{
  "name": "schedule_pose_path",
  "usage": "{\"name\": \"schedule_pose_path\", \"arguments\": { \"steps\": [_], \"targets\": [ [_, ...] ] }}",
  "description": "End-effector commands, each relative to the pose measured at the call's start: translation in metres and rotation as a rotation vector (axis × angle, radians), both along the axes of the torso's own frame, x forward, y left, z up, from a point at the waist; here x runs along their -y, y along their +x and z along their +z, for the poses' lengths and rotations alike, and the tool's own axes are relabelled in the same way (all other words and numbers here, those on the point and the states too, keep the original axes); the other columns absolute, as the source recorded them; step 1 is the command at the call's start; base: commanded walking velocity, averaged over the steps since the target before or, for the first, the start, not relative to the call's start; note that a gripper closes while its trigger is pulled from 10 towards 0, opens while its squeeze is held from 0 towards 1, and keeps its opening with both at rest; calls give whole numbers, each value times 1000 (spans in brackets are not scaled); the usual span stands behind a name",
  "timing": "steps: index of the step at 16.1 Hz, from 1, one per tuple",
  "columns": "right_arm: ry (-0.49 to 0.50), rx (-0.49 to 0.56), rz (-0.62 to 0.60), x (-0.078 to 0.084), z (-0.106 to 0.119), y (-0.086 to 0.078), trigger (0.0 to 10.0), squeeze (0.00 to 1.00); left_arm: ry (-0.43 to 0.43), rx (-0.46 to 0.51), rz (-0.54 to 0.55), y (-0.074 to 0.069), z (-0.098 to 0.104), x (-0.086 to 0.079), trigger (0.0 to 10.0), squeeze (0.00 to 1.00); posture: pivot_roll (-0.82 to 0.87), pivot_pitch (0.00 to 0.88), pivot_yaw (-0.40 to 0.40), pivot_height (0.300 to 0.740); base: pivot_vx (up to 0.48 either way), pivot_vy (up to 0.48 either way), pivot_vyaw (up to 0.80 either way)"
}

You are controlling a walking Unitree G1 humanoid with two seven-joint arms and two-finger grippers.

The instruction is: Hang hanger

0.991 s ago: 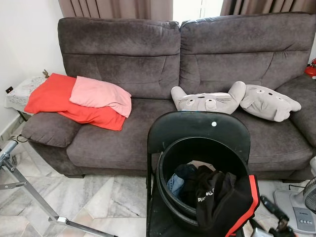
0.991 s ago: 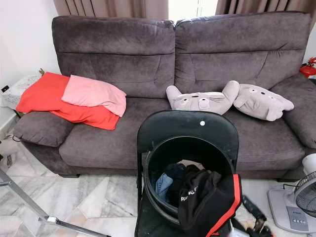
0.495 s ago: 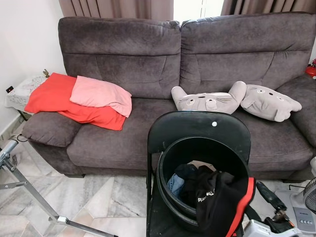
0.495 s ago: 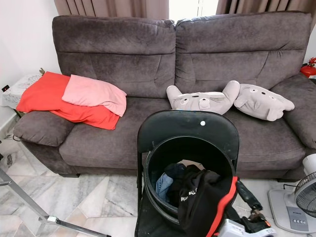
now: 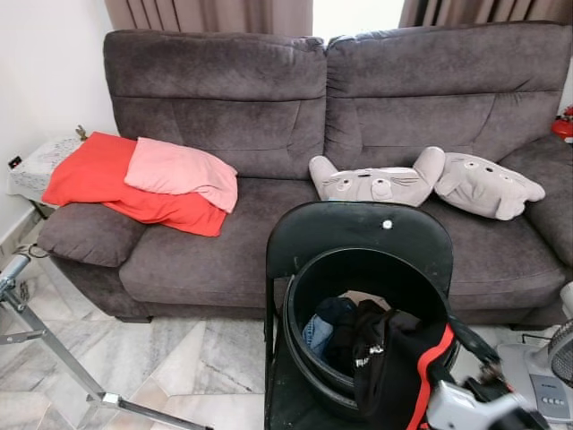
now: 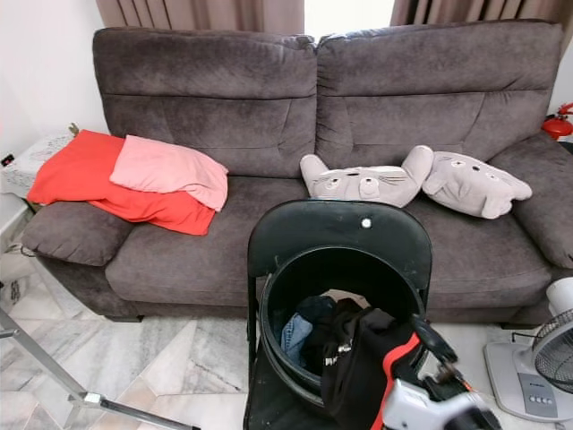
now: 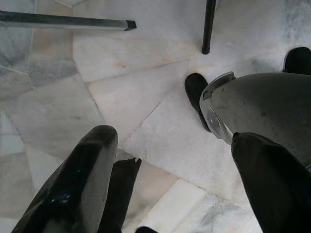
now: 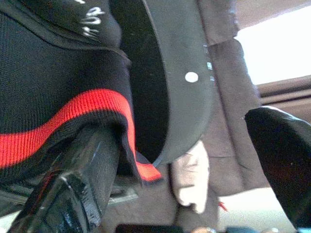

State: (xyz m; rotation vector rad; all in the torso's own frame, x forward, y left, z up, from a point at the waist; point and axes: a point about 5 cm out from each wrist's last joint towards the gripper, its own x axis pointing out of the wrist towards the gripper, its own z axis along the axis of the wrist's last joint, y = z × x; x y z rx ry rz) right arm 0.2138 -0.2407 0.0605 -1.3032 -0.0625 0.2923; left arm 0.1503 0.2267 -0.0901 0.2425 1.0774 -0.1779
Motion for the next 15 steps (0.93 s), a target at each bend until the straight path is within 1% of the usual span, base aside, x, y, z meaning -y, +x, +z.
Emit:
{"name": "schedule_pose_path", "arguments": {
  "steps": [1,3,4,5,7,9,10,13,15],
  "targets": [
    [28,-51,22,-4,-7,0,10000,0,13,-13,-19,-3,-1,-3,10000,0,-22,46,51,740,0,0,0],
    [28,-102,56,-8,-14,8,10000,0,15,-12,-17,-3,0,-3,10000,0,-11,44,54,740,0,0,0],
    [27,-95,67,-10,-12,13,10000,0,16,-11,-16,-3,0,-3,10000,0,-10,44,56,740,0,0,0],
    [26,-94,71,-11,-12,14,10000,0,16,-11,-16,-3,0,-3,10000,0,-11,44,55,740,0,0,0],
    [33,-75,95,-13,-7,24,10000,0,17,-12,-17,-3,0,-3,10000,0,-11,44,59,740,0,0,0],
    [35,-74,117,-14,-5,28,10000,0,17,-12,-19,-3,0,-3,10000,0,-10,44,61,740,0,0,0],
    [40,-72,130,-14,-4,31,0,0,17,-11,-18,-3,0,-3,10000,0,-8,43,60,740,0,0,0],
    [52,-78,143,-17,-6,32,0,0,18,-12,-20,-3,0,-4,10000,0,-9,43,63,740,0,0,0],
    [94,-95,153,-22,-9,32,0,0,19,-13,-22,-3,0,-4,10000,0,-7,39,65,740,0,0,0]
  ]
}}
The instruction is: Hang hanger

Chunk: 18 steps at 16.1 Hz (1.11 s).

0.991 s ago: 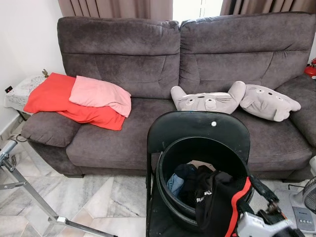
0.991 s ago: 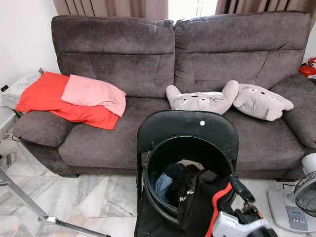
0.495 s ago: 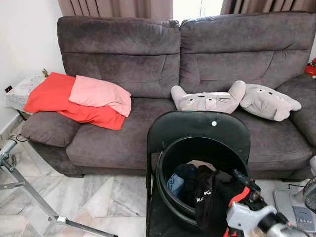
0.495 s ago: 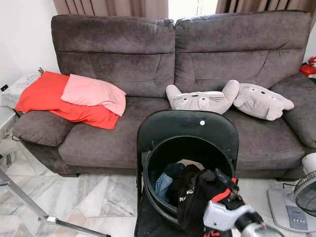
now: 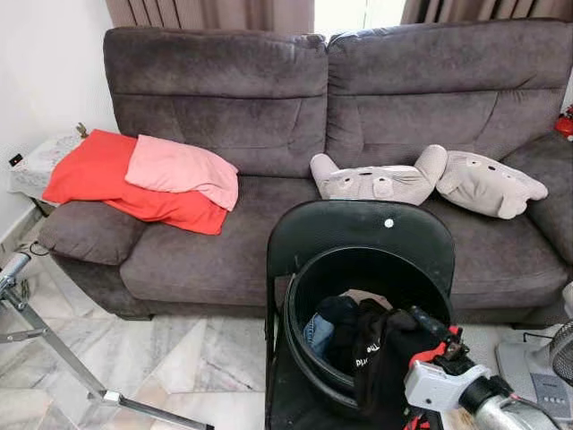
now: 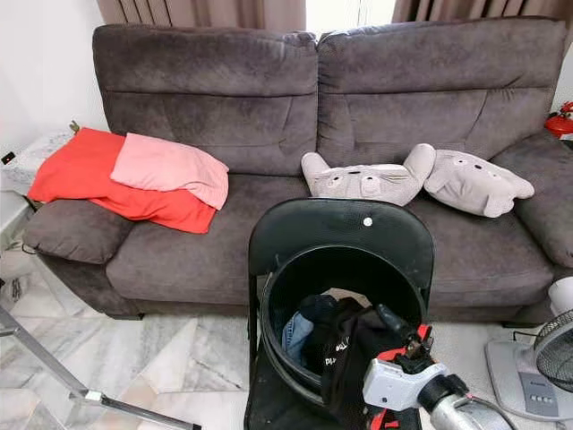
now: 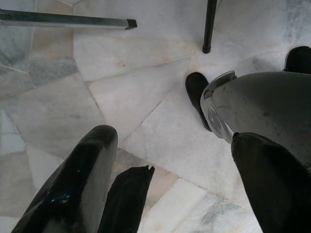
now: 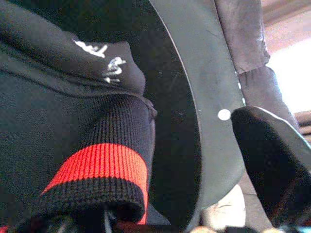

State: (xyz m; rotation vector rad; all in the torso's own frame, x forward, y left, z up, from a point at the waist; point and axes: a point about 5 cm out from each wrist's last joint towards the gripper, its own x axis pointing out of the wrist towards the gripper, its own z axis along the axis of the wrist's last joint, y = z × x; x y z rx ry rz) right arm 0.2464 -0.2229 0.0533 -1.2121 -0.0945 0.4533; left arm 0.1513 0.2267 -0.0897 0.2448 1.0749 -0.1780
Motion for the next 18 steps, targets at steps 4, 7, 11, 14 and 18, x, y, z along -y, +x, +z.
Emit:
{"name": "schedule_pose_path", "arguments": {
  "steps": [4,7,11,14,18],
  "targets": [
    [50,-21,20,-10,-4,0,0,0,19,-16,-22,-4,-1,-4,10000,0,-7,35,68,740,0,0,0],
    [62,-27,20,-11,-5,0,0,0,19,-16,-25,-4,-1,-4,10000,0,-10,30,68,740,0,0,0],
    [68,-37,17,-13,-9,-2,0,0,20,-19,-29,-5,-1,-4,10000,0,-7,10,68,740,0,0,0],
    [72,-44,20,-14,-10,-3,0,0,20,-21,-29,-6,-1,-4,10000,0,-7,0,68,740,0,0,0],
    [148,-39,-45,-12,-8,0,0,0,20,-25,-28,-8,-2,-4,10000,0,-3,0,62,740,0,0,0]
  ]
}}
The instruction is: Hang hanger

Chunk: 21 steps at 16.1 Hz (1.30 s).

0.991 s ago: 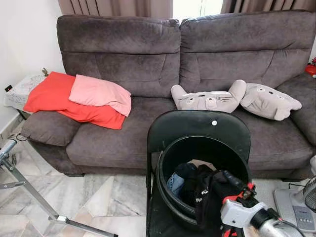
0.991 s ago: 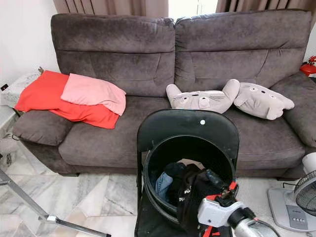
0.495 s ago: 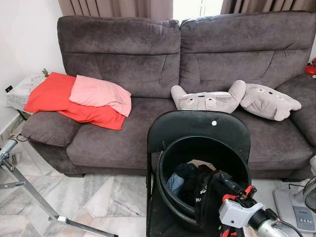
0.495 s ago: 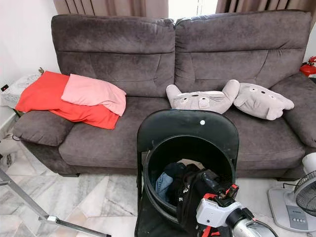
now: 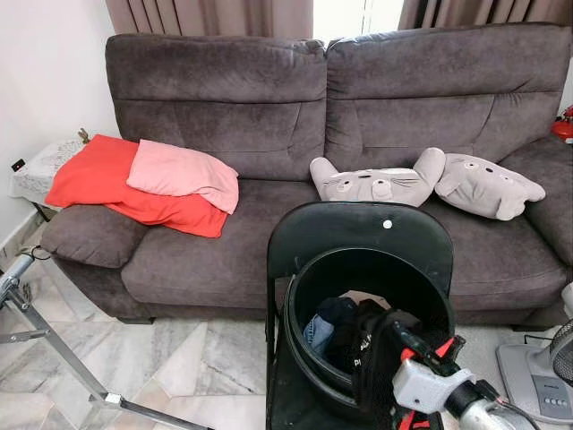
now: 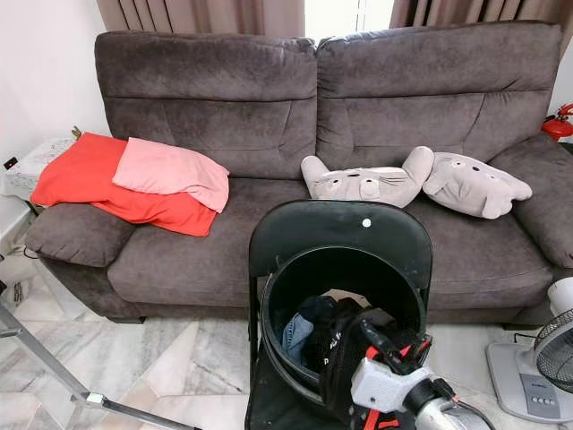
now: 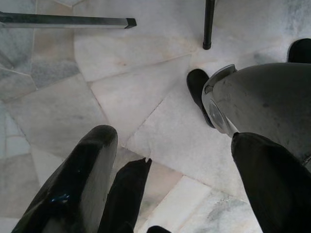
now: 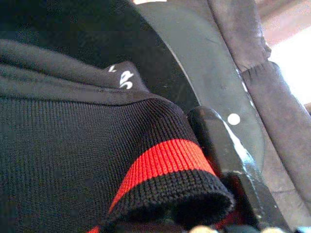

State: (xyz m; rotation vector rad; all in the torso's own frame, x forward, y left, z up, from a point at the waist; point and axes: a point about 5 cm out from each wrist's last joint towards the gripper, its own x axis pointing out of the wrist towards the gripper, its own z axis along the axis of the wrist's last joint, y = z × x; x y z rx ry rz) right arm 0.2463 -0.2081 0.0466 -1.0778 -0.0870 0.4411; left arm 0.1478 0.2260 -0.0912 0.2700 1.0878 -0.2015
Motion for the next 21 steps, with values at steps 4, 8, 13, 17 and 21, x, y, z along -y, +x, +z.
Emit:
{"name": "schedule_pose_path", "arguments": {
  "steps": [4,8,13,17,21],
  "targets": [
    [56,-19,-39,-2,-2,1,0,0,9,-10,9,-5,-1,-4,10000,0,0,0,60,740,0,0,0],
    [149,-35,-93,-5,0,4,0,0,46,-14,16,-5,-1,-7,10000,0,4,0,58,740,0,0,0],
    [257,-41,-191,-2,0,5,0,0,95,157,198,2,5,-14,10000,0,11,19,57,740,0,0,0],
    [420,-41,-352,6,2,10,0,0,-21,194,231,6,7,-8,10000,0,13,21,59,740,0,0,0],
    [837,-33,-607,15,8,16,0,0,-66,189,234,6,7,-6,10000,0,10,22,65,740,0,0,0]
  ]
}}
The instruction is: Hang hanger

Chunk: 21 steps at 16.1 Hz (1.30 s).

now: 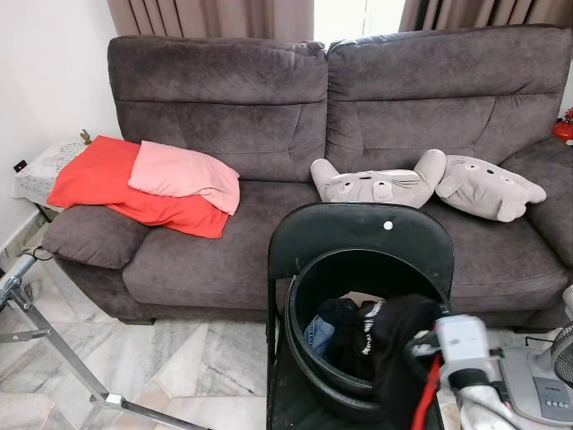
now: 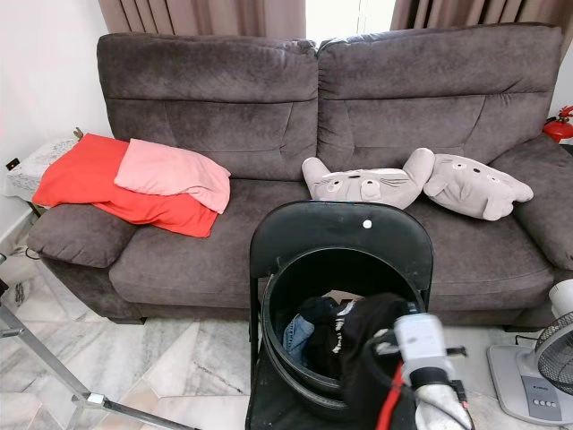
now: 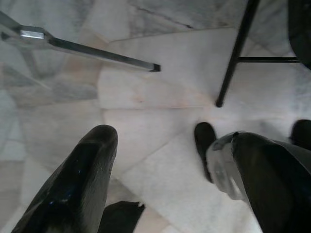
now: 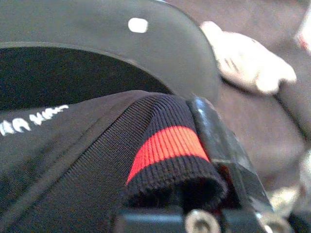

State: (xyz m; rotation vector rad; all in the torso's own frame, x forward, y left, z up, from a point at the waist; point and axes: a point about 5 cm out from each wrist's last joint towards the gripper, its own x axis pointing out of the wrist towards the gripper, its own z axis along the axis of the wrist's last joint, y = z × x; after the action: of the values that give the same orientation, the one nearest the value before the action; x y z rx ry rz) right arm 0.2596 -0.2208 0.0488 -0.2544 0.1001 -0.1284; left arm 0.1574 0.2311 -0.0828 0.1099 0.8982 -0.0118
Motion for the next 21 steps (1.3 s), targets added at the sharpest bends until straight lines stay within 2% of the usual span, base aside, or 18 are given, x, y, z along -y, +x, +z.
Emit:
{"name": "schedule_pose_path", "arguments": {
  "steps": [1,3,5,7,10,11,12,15,17,21],
  "targets": [
    [77,33,-33,1,8,4,0,0,-32,-22,-13,-4,-2,1,10000,0,11,21,66,740,0,0,0],
    [106,40,-46,-1,9,5,0,0,-55,-20,-36,-3,-1,3,10000,0,21,14,64,740,0,0,0],
    [185,48,-73,-5,11,9,0,0,-48,-21,-45,-3,-1,2,10000,0,23,6,66,740,0,0,0],
    [205,68,-65,-11,16,13,0,0,-62,-7,-12,-3,-1,1,10000,0,18,0,66,740,0,0,0],
    [217,93,-74,-10,21,16,0,0,-79,18,8,-3,0,2,10000,0,20,0,67,740,0,0,0],
    [222,89,-72,-13,21,16,9451,0,-79,12,16,-4,-1,1,10000,0,19,0,69,740,0,0,0],
    [228,90,-71,-15,20,17,10000,0,-88,10,45,-5,-1,0,10000,0,13,0,72,740,0,0,0],
    [253,111,-69,-16,24,15,10000,0,-99,10,98,-9,-3,-1,10000,0,-8,0,79,740,0,0,0],
    [272,140,-63,-17,27,13,10000,0,-97,10,94,-9,-3,0,10000,0,-19,0,89,740,0,0,0],
    [238,114,-76,-19,23,16,10000,0,-84,-2,66,-4,-2,3,10000,0,-129,0,153,740,0,0,0]
  ]
}}
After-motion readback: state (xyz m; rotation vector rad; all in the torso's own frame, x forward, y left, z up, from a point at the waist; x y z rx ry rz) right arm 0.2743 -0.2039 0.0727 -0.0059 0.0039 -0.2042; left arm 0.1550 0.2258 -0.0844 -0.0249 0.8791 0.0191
